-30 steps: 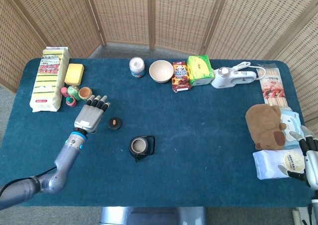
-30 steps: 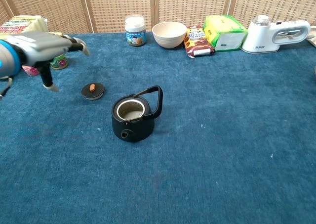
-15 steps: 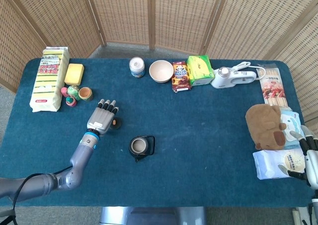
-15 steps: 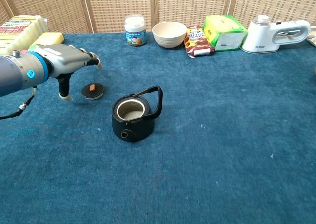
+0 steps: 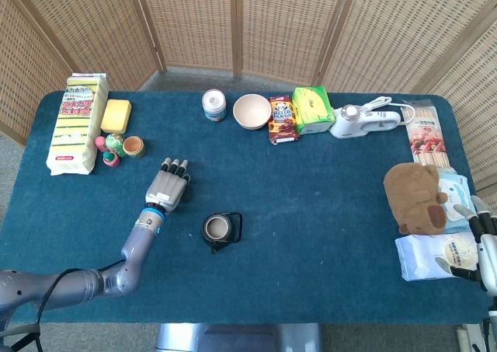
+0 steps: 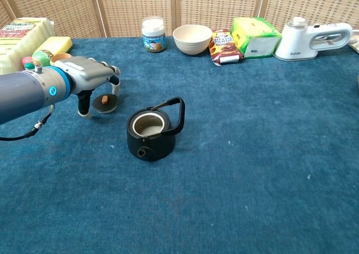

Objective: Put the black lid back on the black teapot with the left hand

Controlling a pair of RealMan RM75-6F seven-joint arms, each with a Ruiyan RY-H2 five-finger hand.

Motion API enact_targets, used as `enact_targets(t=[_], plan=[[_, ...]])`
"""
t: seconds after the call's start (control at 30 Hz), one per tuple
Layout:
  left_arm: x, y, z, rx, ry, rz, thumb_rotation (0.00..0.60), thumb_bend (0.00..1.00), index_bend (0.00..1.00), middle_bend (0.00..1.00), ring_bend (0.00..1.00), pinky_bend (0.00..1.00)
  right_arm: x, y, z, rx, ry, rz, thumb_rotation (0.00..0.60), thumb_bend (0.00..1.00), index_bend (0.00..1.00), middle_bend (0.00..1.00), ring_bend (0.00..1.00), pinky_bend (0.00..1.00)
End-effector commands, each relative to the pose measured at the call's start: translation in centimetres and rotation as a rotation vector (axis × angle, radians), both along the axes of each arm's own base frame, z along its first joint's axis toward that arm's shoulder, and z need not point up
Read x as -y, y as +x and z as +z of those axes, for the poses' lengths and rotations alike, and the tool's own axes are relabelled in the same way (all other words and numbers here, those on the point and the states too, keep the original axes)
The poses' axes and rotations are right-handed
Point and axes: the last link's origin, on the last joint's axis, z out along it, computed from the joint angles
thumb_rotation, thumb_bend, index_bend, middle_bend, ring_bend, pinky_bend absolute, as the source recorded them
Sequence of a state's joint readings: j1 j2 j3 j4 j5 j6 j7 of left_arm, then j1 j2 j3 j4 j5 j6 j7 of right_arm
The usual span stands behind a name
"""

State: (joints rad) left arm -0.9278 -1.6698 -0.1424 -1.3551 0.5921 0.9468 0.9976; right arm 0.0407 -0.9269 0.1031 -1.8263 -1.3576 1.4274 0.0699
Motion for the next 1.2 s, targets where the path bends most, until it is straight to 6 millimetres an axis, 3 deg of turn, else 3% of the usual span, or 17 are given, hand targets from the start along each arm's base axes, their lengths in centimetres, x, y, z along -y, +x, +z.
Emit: enact_targets(t=[0.03,0.77,1.2], plan=[[0.0,0.1,-0.2,0.004,0.001,0.002,0.600,0.20,0.30,0.00,0.00,0.05,0.0,0.0,0.0,0.001,0.000,0.001,0.600,0.08,0.15,0.02,0.00,0.00],[0.1,0.0,-0.9,-0.003,0.040,-0.015,0.600,0.25,0.40,0.00,0.00,0.05,-0.1,0.0,0.1,0.005,0.002,0.002,0.600,0.08,0.16,0.02,0.00,0.00],[0.5,1.1,1.2,0.111,0.062,-0.016,0.600,0.25,0.40,0.00,0.00,0.05,-0.1,0.1,0.0,0.006,0.004,0.004,0.599,0.08,0.16,0.02,0.00,0.00]])
